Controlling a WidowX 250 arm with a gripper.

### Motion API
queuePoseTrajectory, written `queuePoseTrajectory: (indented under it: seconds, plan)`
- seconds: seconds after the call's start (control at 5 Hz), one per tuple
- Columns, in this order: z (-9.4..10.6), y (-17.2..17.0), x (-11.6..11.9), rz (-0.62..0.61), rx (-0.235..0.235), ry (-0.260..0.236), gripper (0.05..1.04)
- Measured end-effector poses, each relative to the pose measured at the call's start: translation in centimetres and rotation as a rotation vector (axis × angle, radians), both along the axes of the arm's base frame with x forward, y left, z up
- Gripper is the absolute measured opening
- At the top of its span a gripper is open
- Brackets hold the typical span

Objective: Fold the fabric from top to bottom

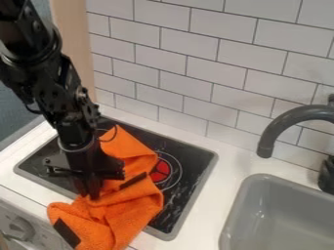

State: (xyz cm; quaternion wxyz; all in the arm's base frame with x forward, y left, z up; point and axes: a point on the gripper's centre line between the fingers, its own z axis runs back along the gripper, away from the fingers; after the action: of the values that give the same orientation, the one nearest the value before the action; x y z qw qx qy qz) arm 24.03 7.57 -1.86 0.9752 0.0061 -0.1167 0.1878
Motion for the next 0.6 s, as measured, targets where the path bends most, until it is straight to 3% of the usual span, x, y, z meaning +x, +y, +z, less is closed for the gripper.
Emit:
queuePoseTrajectory:
  seconds: [0.2,0.4,0.6]
  plan:
    - [0.05,0.26,0.20,0.008,0.004,0.013,0.063]
    - [0.25,0.26,0.21,0.019,-0.004,0.036,0.207]
    - [0.48,-0.06,0.19,0.019,-0.031,0.050,0.451]
